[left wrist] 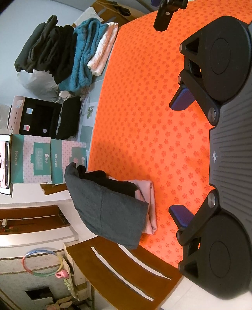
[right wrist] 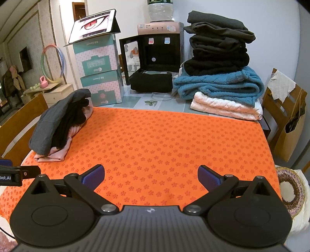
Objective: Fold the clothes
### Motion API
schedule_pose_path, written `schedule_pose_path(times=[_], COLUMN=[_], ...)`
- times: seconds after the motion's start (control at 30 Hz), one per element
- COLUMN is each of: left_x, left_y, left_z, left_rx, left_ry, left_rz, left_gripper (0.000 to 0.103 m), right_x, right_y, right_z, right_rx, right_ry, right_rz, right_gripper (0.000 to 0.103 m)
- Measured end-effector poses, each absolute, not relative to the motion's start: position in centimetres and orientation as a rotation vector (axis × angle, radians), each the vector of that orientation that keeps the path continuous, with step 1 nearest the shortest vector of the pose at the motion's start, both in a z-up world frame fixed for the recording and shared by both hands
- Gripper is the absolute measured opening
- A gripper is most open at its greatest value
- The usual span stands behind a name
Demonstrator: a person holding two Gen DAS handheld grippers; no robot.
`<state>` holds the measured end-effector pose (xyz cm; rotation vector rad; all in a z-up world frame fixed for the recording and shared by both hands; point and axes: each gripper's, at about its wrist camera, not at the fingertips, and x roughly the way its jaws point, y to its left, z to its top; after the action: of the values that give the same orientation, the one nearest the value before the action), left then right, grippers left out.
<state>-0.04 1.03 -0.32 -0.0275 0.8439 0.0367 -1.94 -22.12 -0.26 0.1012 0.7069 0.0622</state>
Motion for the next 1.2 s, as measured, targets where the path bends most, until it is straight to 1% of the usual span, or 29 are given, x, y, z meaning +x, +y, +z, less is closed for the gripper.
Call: schedule_pose_path(times=[1.2], left_x=[0.39], left_y=[1.04], left_z=[-0.69], left_rx=[-0.028], left_ry=[0.863], left_rz=[0.020], left_gripper=[0.103], right_x=[-1.68], right_y=[-21.60], right_z=[-0.78], right_rx=[0.108], right_ry=[0.726], right_rz=[0.066], right_gripper=[0.103])
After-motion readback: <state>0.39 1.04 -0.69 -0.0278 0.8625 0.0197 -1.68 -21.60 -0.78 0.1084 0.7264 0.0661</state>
